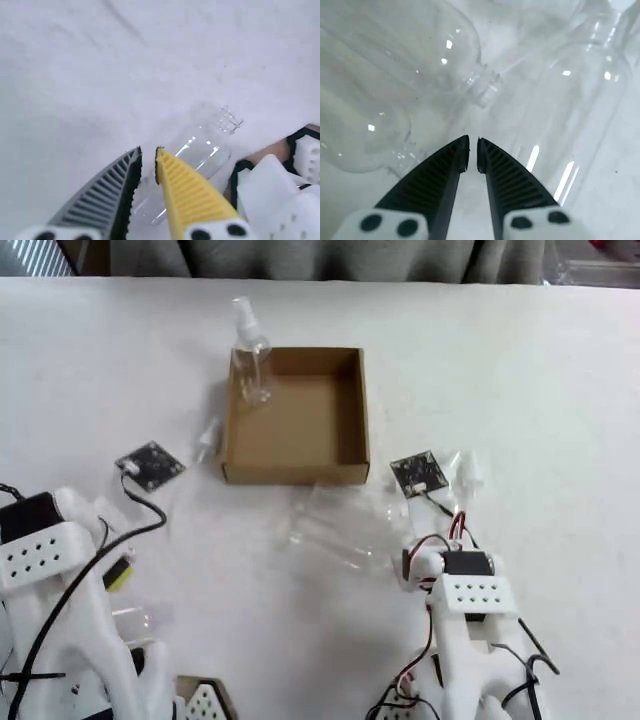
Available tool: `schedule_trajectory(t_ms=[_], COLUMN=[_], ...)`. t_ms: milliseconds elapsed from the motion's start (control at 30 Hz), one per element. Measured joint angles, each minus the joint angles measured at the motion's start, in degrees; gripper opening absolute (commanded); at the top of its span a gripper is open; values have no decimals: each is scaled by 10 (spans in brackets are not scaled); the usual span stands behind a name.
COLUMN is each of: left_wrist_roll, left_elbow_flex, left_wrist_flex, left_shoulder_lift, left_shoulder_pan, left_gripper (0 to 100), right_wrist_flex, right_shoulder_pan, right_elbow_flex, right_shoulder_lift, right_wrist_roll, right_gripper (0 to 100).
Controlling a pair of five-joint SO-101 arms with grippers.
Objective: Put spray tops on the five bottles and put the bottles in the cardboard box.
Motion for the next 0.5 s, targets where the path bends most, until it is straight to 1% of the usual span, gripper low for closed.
schedule_trajectory(t_ms=[67,233,300,367,500], left_wrist_roll=[13,4,1,1,0], left_elbow_flex=[-10,-11,9,23,27], left_wrist_flex=[28,75,84,84,75], left_shoulder_lift=[0,0,0,0,0], left_shoulder_pan=[0,-1,-5,-20,-82], left_gripper=[15,21,21,22,22], right_wrist_flex=[0,0,0,0,0], right_shoulder_pan=[0,0,0,0,0], right_elbow_flex=[0,0,0,0,0], right_shoulder_lift=[0,0,0,0,0], right_wrist_roll=[0,0,0,0,0], right_gripper=[17,17,17,17,17])
